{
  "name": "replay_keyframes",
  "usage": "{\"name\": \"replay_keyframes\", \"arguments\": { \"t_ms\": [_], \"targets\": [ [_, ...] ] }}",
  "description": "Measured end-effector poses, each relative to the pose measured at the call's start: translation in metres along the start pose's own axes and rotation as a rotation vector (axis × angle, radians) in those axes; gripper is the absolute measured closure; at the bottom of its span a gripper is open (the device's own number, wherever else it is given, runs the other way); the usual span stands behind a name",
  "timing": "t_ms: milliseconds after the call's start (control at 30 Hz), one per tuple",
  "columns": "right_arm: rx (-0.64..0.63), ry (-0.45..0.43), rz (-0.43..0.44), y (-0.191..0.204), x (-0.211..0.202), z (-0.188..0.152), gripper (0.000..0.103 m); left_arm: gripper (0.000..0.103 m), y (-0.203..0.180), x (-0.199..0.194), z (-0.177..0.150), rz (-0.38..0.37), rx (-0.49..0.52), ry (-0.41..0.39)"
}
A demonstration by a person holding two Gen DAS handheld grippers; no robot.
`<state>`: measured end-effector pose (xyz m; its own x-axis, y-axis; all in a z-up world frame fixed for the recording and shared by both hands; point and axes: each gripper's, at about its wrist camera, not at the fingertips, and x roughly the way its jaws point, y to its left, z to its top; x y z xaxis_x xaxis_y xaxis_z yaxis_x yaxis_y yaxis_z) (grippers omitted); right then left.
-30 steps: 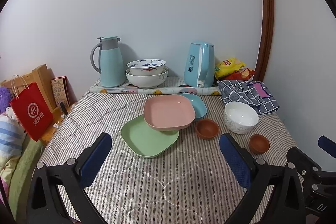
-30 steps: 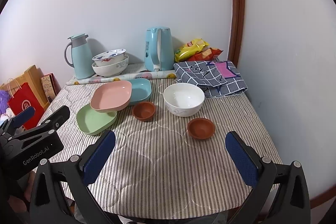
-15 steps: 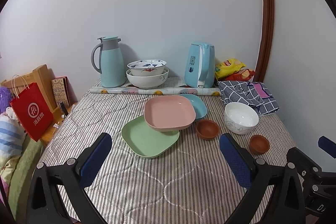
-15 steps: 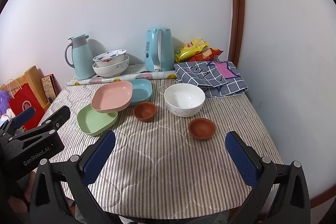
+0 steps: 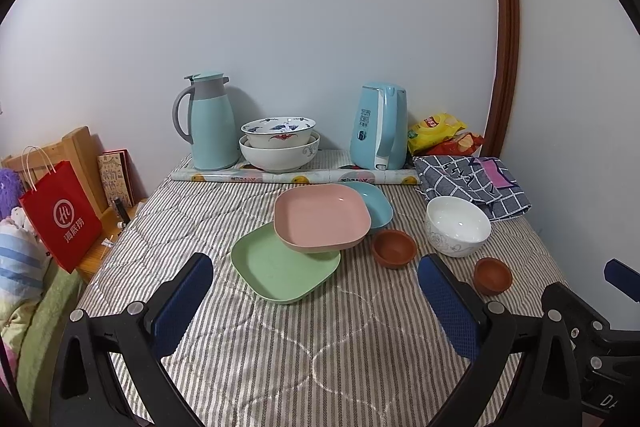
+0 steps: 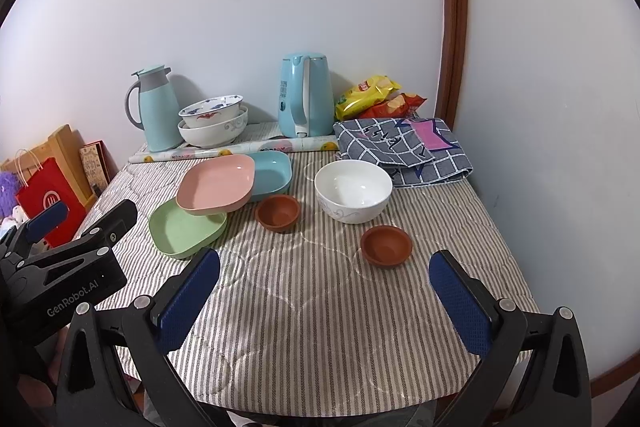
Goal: Organize plates and bowls
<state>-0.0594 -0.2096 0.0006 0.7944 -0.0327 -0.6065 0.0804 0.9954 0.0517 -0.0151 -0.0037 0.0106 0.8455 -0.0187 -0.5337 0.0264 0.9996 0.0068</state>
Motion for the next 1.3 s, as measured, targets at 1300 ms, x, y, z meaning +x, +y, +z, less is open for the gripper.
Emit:
{"name": "replay_keyframes", "arguments": {
  "t_ms": [1300],
  "targets": [
    [0.008, 0.002, 0.011, -0.0005, 0.0074, 0.0026, 0.0, 0.0, 0.0011, 0.0037, 0.0064, -0.007, 0.0, 0.0]
  ]
}}
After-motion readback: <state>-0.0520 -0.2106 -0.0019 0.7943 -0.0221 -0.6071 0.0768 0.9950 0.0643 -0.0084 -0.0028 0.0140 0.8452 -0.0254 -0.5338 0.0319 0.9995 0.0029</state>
